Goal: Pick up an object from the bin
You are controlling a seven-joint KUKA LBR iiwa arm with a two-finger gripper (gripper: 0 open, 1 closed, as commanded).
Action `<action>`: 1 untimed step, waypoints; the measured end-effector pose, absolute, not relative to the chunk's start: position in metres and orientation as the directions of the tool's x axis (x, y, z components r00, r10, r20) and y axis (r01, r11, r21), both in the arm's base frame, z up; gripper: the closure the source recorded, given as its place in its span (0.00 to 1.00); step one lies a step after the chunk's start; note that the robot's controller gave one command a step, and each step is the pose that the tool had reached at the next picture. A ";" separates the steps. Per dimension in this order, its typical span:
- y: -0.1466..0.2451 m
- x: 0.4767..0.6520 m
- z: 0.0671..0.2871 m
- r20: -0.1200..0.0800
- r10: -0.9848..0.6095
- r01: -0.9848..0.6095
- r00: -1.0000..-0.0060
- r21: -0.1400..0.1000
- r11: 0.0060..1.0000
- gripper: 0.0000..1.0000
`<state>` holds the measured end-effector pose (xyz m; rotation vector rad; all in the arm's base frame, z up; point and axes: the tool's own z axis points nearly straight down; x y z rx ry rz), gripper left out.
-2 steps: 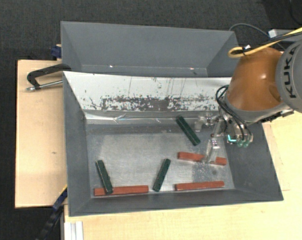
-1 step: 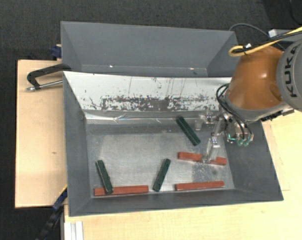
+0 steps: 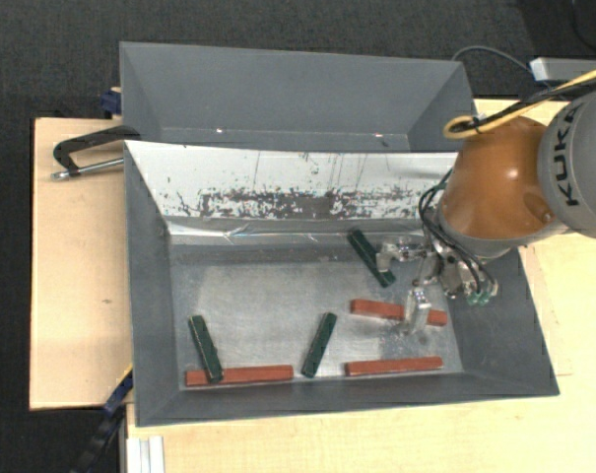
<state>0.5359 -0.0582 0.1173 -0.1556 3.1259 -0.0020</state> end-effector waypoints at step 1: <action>-0.088 0.552 0.074 -0.014 -0.347 -0.347 -0.938 -0.005 0.938 1.00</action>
Offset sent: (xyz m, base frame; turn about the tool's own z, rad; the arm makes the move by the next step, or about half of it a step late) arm 0.0000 0.0000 0.0000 0.0000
